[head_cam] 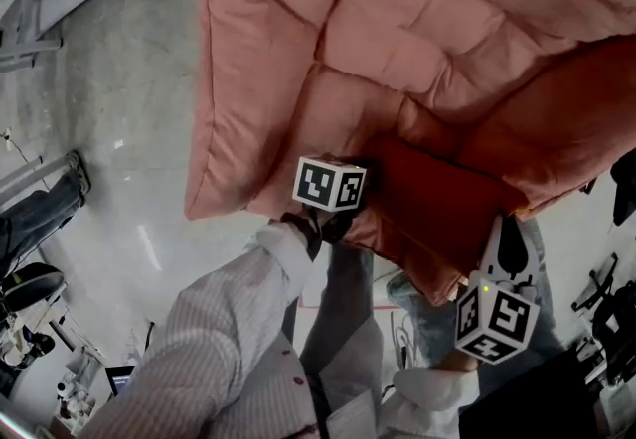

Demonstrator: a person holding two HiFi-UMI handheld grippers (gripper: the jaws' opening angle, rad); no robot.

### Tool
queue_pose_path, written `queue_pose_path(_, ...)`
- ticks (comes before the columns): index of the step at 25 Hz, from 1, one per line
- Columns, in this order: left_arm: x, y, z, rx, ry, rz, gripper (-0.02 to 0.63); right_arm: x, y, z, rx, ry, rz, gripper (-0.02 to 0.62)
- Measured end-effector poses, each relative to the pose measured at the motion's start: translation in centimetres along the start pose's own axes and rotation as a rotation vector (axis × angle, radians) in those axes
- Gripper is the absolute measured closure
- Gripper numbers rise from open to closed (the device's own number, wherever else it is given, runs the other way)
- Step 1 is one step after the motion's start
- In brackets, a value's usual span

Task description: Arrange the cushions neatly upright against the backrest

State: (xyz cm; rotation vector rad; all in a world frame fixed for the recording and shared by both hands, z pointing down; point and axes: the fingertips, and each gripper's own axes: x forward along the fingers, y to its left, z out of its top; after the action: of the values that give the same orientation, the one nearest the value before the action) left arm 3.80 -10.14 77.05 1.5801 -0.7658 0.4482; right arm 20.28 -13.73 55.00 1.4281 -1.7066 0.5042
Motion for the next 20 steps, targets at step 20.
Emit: queue_pose_path(20,-12.5,0.3,9.0,0.072,-0.178,0.078,0.589,-2.8,3.2,7.2,0.063,-0.149,0.019,0.558)
